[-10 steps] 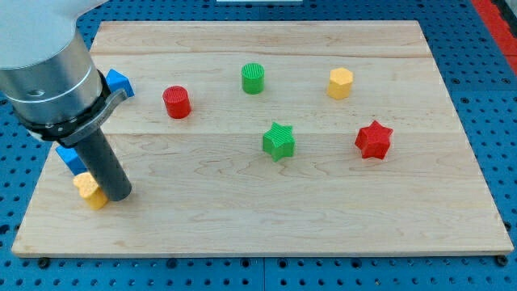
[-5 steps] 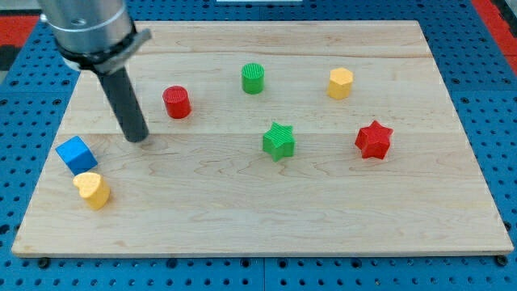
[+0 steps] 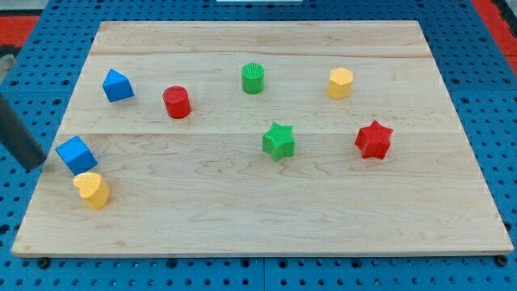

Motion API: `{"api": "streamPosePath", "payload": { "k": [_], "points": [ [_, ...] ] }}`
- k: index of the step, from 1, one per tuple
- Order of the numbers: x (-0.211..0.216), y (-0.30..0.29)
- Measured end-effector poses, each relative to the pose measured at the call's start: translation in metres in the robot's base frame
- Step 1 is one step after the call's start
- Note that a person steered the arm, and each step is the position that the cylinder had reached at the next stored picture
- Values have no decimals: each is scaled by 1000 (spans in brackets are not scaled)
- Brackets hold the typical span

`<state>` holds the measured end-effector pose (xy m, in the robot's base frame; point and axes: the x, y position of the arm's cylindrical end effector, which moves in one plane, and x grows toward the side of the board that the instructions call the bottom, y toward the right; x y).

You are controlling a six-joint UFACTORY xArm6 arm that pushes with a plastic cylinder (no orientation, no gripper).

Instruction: Slide yellow heart towards bottom center

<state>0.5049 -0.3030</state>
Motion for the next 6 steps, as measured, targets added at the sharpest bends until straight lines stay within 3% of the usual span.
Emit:
{"api": "streamPosePath", "payload": {
  "k": [3, 4, 6],
  "points": [
    [51, 101],
    [51, 119],
    [43, 234]
  ]
}}
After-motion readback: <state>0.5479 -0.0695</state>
